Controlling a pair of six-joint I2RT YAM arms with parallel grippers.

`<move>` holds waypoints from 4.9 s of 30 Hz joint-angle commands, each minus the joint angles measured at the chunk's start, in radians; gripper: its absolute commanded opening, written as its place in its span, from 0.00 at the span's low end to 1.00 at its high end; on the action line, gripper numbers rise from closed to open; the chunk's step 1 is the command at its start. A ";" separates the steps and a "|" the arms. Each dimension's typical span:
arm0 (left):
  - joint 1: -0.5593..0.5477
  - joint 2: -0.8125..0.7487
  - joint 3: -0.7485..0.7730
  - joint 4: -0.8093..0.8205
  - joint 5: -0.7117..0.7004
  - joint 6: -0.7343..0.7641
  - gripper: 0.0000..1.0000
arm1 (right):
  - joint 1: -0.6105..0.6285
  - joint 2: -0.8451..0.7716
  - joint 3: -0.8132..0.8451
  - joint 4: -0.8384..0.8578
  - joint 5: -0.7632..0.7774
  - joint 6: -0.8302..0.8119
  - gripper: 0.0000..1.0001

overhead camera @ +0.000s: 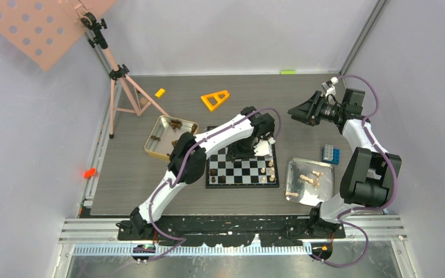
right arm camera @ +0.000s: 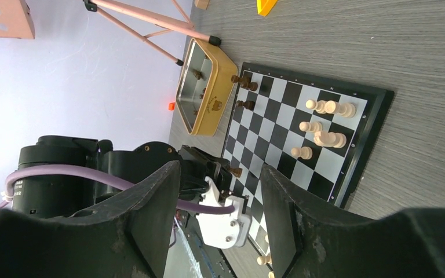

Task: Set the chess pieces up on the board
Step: Place the chess piece on the chessboard, then pick up the chess piece from the chessboard, then place the chess piece on the chessboard, then pick up the chess piece from the storage box.

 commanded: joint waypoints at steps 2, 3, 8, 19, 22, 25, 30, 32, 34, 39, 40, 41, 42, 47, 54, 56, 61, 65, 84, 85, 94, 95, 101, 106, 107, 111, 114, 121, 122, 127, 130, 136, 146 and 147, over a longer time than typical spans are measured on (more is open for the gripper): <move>-0.017 0.035 0.062 -0.126 -0.062 0.027 0.11 | -0.003 -0.027 -0.003 0.011 -0.027 -0.018 0.59; -0.018 0.042 0.068 -0.135 -0.066 0.027 0.12 | -0.003 -0.027 -0.004 0.011 -0.028 -0.018 0.59; -0.027 0.053 0.089 -0.139 -0.070 0.023 0.17 | -0.003 -0.022 -0.005 0.011 -0.031 -0.018 0.59; -0.038 0.019 0.101 -0.111 -0.061 0.007 0.46 | -0.003 -0.013 -0.006 0.011 -0.034 -0.019 0.59; -0.035 -0.023 0.084 -0.104 -0.055 -0.001 0.52 | -0.003 -0.014 -0.005 0.008 -0.023 -0.024 0.59; -0.015 -0.111 -0.001 -0.041 -0.026 -0.012 0.55 | -0.001 -0.023 0.009 -0.042 0.010 -0.082 0.59; 0.082 -0.327 -0.204 0.128 0.106 -0.057 0.62 | 0.038 -0.053 0.064 -0.192 0.097 -0.208 0.60; 0.135 -0.415 -0.288 0.209 0.166 -0.079 0.65 | 0.075 -0.066 0.086 -0.252 0.149 -0.273 0.60; 0.190 -0.499 -0.375 0.295 0.219 -0.108 0.68 | 0.134 -0.081 0.109 -0.315 0.212 -0.351 0.61; 0.351 -0.651 -0.536 0.478 0.291 -0.195 0.73 | 0.398 -0.112 0.147 -0.428 0.450 -0.560 0.61; 0.385 -0.674 -0.561 0.507 0.302 -0.215 0.73 | 0.434 -0.112 0.152 -0.435 0.514 -0.600 0.61; 0.417 -0.691 -0.584 0.535 0.307 -0.236 0.74 | 0.507 -0.111 0.162 -0.450 0.546 -0.618 0.61; 0.448 -0.708 -0.600 0.556 0.311 -0.258 0.74 | 0.541 -0.098 0.169 -0.456 0.599 -0.649 0.61; 0.578 -0.767 -0.659 0.622 0.354 -0.345 0.75 | 0.759 0.005 0.238 -0.497 0.709 -0.707 0.62; 0.662 -0.810 -0.711 0.654 0.407 -0.372 0.75 | 0.919 0.149 0.298 -0.524 0.795 -0.747 0.61; 0.664 -0.818 -0.725 0.661 0.410 -0.372 0.75 | 0.940 0.186 0.312 -0.526 0.806 -0.751 0.61; 0.666 -0.830 -0.735 0.662 0.423 -0.370 0.76 | 0.979 0.265 0.346 -0.539 0.827 -0.766 0.55; 0.667 -0.832 -0.739 0.667 0.428 -0.369 0.76 | 0.993 0.305 0.362 -0.534 0.835 -0.766 0.47; 0.782 -0.856 -0.761 0.723 0.408 -0.451 0.77 | 1.056 0.366 0.495 -0.572 0.825 -0.765 0.01; 0.795 -0.861 -0.762 0.727 0.406 -0.458 0.77 | 1.063 0.376 0.508 -0.574 0.827 -0.764 0.01; 0.913 -0.893 -0.763 0.738 0.406 -0.502 0.78 | 1.136 0.450 0.578 -0.575 0.877 -0.763 0.01; 0.923 -0.894 -0.763 0.738 0.411 -0.505 0.78 | 1.141 0.454 0.585 -0.577 0.884 -0.763 0.01; 0.941 -0.905 -0.762 0.735 0.440 -0.510 0.78 | 1.177 0.489 0.607 -0.589 0.943 -0.772 0.02; 0.941 -0.911 -0.764 0.733 0.454 -0.508 0.78 | 1.185 0.505 0.615 -0.593 0.966 -0.774 0.02; 0.941 -0.911 -0.764 0.732 0.455 -0.507 0.78 | 1.186 0.505 0.615 -0.593 0.966 -0.774 0.02; 0.941 -0.912 -0.766 0.731 0.462 -0.507 0.78 | 1.189 0.510 0.612 -0.597 0.974 -0.778 0.02; 0.941 -0.911 -0.768 0.731 0.469 -0.507 0.78 | 1.189 0.507 0.607 -0.602 0.987 -0.783 0.02; 0.941 -0.903 -0.767 0.724 0.478 -0.511 0.78 | 1.189 0.494 0.605 -0.611 0.980 -0.779 0.18; 0.941 -0.902 -0.767 0.723 0.479 -0.510 0.78 | 1.189 0.491 0.606 -0.612 0.979 -0.775 0.22; 0.941 -0.904 -0.768 0.721 0.481 -0.492 0.79 | 1.185 0.447 0.633 -0.611 0.972 -0.754 0.52; 0.941 -0.904 -0.778 0.721 0.490 -0.467 0.80 | 1.167 0.399 0.661 -0.615 0.955 -0.743 0.63; 0.933 -0.885 -0.830 0.726 0.508 -0.373 0.80 | 1.062 0.336 0.754 -0.667 0.831 -0.677 0.69; 0.740 -0.771 -0.899 0.793 0.299 -0.180 0.61 | 0.865 0.207 0.624 -0.656 0.775 -0.659 0.67; 0.725 -0.753 -0.895 0.798 0.283 -0.179 0.60 | 0.846 0.194 0.609 -0.654 0.777 -0.661 0.67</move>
